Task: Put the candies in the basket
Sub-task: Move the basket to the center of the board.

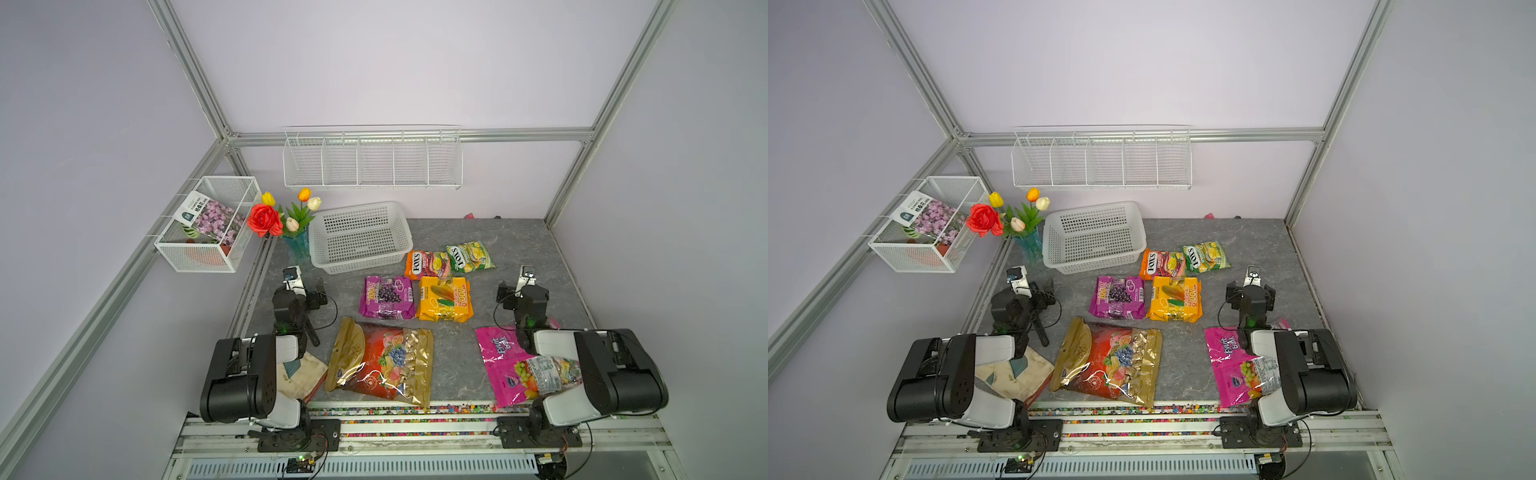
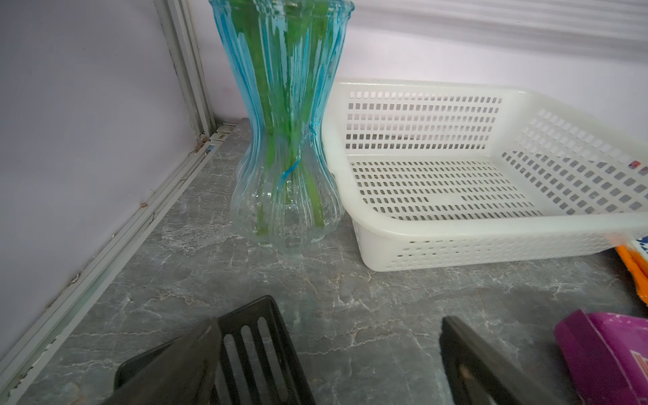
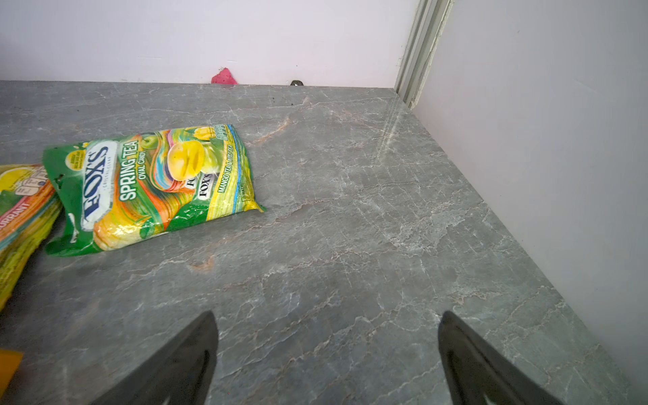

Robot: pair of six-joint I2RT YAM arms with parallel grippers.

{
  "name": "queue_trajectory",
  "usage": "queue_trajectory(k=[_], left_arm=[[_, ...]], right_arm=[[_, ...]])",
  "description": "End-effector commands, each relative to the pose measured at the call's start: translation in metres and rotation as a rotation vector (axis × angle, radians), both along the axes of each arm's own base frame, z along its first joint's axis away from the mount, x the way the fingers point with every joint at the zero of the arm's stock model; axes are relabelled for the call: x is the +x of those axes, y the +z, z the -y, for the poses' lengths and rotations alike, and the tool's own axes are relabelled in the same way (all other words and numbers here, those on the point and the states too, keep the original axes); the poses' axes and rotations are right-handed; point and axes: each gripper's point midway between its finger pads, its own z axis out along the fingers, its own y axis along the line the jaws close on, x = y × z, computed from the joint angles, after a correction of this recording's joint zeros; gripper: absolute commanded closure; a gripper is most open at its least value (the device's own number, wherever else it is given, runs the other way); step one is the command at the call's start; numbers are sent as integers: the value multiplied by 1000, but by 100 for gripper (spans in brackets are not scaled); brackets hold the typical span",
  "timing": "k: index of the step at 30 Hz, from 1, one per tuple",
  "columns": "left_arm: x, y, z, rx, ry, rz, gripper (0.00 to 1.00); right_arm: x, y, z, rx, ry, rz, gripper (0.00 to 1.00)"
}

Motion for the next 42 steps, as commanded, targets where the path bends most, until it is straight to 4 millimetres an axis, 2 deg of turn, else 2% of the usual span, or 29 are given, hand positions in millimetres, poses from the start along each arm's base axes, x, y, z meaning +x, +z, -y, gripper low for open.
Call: queue_trajectory(k=[1,4,7,10,12,13,17,19,22,23,24,27,28,30,33,37,40,42], left_arm=[[3,-1,-3,-3,14,-8,0],[3,1,-3,-3,15,-1,0],[2,18,5,18,-38,7,0],[-2,36,13,-9,-76,-56,0],[-5,49,15,-69,-66,-67,0],[-8,56,16,-103,-57,-63,0],[-17,80,25,-140,-61,-38,0],[-22,94,25,-149,-33,-30,0],[-30,104,19,-243,36,-60,0],[-33,103,13,-298,96,-90,0],[-37,97,0,-377,206,-137,0],[-62,66,-36,-590,591,-292,0],[-64,64,-39,-592,618,-323,0],[-62,66,-29,-555,537,-393,0],[-71,63,-28,-572,565,-448,0],[-81,62,-33,-534,582,-440,0],[-80,61,-28,-549,549,-439,0],[-80,56,-24,-570,532,-446,1]], right_arm=[[-1,-2,1,8,-17,8,1],[-3,0,3,13,-34,26,1],[-16,11,8,29,-61,81,1],[-24,40,-1,-14,-9,145,1],[-29,51,-5,17,4,53,1],[-30,64,-8,32,20,5,1],[-31,105,-12,56,34,-33,1],[-34,123,-7,97,-14,-18,1],[-49,129,11,244,-206,-39,1],[-49,133,10,276,-207,-39,1],[-46,137,0,312,-144,-49,1],[-34,144,-48,374,148,-88,1],[-33,142,-60,398,186,-109,1],[-31,133,-80,424,229,-168,3],[-31,112,-114,415,299,-295,6],[-39,88,-157,407,405,-421,9],[-39,82,-187,352,495,-464,9],[-31,82,-204,342,517,-470,9]])
